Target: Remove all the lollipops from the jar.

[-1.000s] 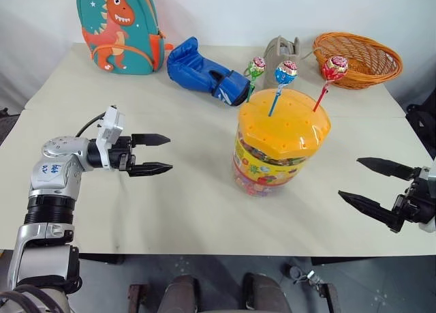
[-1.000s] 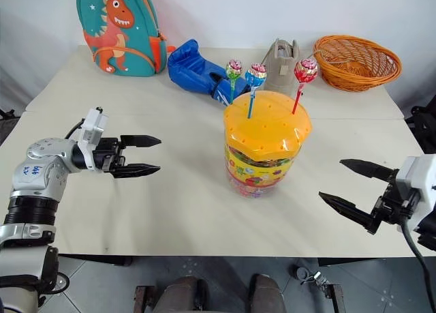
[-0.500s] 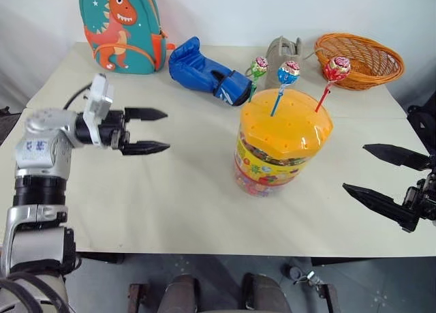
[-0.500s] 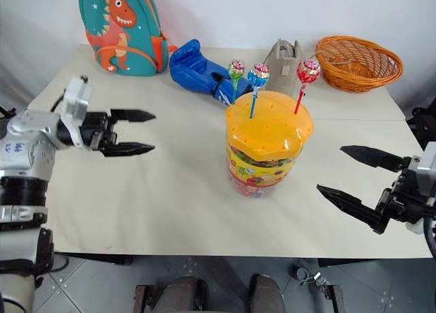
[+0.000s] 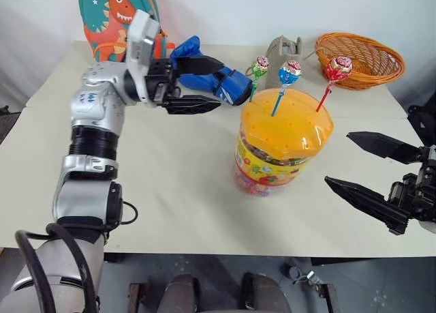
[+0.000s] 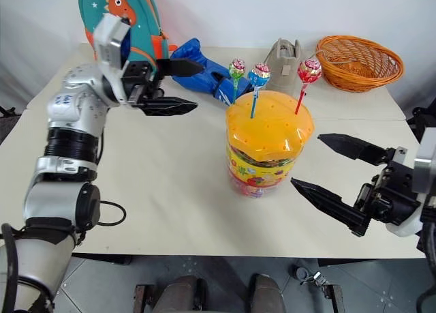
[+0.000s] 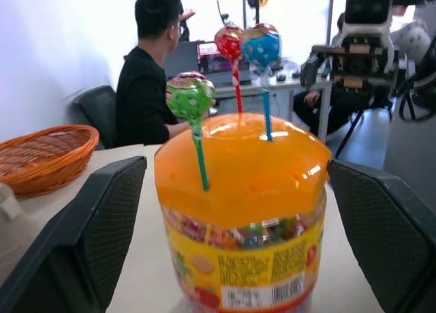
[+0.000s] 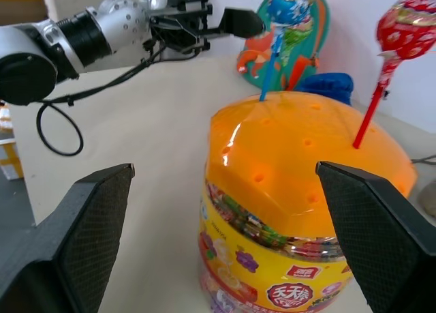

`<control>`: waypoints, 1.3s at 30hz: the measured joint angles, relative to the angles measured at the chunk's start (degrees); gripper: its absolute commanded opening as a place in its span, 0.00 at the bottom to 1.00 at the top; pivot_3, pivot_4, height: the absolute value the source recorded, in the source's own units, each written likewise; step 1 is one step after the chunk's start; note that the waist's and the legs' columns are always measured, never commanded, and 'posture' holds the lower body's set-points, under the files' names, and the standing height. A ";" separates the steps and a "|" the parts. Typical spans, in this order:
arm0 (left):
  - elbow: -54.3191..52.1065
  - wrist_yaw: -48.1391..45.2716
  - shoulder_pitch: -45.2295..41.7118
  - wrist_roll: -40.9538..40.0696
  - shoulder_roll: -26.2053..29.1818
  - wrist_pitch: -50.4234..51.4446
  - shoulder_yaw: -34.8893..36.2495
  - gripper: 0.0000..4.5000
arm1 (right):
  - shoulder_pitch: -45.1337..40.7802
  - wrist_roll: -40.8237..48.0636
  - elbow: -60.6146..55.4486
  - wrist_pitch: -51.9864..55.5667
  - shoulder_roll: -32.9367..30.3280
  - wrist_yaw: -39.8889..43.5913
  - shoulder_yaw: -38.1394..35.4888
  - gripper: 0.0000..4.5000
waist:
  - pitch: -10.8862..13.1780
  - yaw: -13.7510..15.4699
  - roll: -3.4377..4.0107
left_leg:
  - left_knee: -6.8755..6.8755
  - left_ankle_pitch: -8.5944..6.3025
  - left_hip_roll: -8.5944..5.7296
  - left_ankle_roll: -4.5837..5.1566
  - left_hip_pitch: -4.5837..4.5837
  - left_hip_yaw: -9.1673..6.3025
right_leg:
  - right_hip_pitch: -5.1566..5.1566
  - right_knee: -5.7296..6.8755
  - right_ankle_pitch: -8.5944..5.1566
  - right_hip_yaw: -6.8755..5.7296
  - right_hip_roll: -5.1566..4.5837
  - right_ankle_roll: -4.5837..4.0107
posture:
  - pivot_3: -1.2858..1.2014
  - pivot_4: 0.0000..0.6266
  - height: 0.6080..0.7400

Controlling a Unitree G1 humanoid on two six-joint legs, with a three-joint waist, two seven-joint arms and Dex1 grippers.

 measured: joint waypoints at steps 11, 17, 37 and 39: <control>16.50 0.00 -10.57 4.99 -8.15 -2.65 -3.08 0.91 | 4.38 0.56 -2.70 -0.53 -0.04 -1.79 -5.32 1.00 | 0.10 0.60 -0.17 | 0.01 -0.03 -0.01 0.05 -0.04 0.02 | -0.03 -0.04 0.01 0.00 0.00 0.02 | 0.52 0.24 1.00; 19.60 0.02 -12.63 8.76 -9.28 -2.69 -3.81 0.51 | 6.25 0.55 -2.99 -0.81 0.05 -2.34 -7.45 1.00 | 0.10 0.61 -0.18 | 0.01 -0.04 -0.01 0.06 -0.06 0.02 | -0.06 -0.03 0.01 0.01 0.00 0.02 | 0.52 0.24 1.00; 19.03 9.16 -18.49 8.73 -8.58 2.39 4.48 0.01 | 4.87 2.57 2.10 -1.67 -2.68 1.89 -8.22 1.00 | 0.12 0.59 -0.20 | 0.01 -0.05 -0.01 0.09 -0.07 0.01 | -0.06 -0.03 0.02 0.02 0.00 0.03 | 0.52 0.24 1.00; 18.83 13.64 -19.14 9.64 -6.67 5.70 4.23 0.01 | 4.07 2.88 3.25 -1.66 -2.68 2.45 -8.26 1.00 | 0.12 0.58 -0.21 | 0.01 -0.05 -0.01 0.09 -0.07 0.01 | -0.06 -0.02 0.02 0.02 0.00 0.03 | 0.52 0.24 1.00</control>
